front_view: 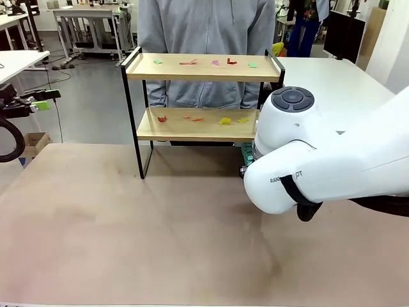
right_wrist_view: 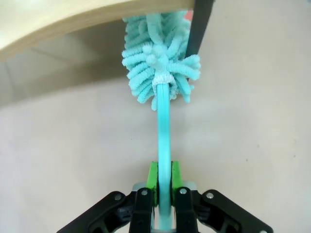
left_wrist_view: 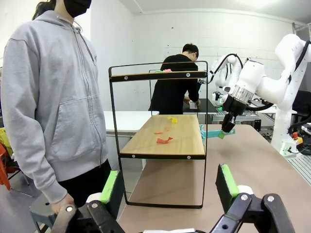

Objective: Clean the shelf.
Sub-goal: Clean the specific section of the Shelf indicated by the human with the Duster.

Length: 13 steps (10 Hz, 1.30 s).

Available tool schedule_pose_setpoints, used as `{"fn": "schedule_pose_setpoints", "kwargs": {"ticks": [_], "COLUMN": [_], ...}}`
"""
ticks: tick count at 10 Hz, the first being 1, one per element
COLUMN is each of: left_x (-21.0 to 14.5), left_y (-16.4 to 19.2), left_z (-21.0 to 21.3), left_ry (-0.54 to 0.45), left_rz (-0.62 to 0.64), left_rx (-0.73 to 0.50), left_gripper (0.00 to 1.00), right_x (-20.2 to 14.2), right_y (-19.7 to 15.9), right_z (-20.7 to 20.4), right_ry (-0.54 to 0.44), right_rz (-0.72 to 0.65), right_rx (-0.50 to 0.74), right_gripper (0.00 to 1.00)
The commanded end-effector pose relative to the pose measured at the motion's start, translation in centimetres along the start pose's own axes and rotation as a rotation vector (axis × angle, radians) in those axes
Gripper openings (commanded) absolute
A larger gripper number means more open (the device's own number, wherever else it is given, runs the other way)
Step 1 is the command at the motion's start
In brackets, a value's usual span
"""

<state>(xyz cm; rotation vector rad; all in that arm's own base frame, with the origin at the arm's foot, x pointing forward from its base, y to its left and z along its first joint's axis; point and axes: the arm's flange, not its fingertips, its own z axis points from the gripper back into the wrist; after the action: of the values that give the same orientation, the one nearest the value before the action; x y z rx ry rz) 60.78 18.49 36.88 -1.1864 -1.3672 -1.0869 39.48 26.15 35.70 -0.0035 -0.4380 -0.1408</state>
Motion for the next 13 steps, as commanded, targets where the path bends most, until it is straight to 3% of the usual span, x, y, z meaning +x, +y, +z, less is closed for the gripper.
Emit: {"fn": "schedule_pose_setpoints", "kwargs": {"ticks": [1,6,11,13], "left_x": [0.3,0.3,0.3,0.3], "left_y": [-0.2,-0.2,-0.2,-0.2], "left_z": [-0.1,-0.1,-0.1,-0.1], "left_ry": [0.005,0.005,0.005,0.005], "left_rz": [-0.006,-0.006,-0.006,-0.006], "left_rx": [-0.005,-0.005,-0.005,-0.005], "left_gripper": [1.00,1.00,1.00,1.00], "right_x": [-0.6,-0.7,-1.0,-0.4], "right_y": [-2.3,-4.0,-4.7,-6.0], "right_z": [2.2,5.4,7.5,8.5], "right_ry": [-0.069,-0.019,0.126,0.211], "right_rz": [0.046,0.236,0.552,0.617], "right_rx": [0.060,0.245,0.505,0.573], "right_gripper": [0.13,0.13,0.13,0.13]}}
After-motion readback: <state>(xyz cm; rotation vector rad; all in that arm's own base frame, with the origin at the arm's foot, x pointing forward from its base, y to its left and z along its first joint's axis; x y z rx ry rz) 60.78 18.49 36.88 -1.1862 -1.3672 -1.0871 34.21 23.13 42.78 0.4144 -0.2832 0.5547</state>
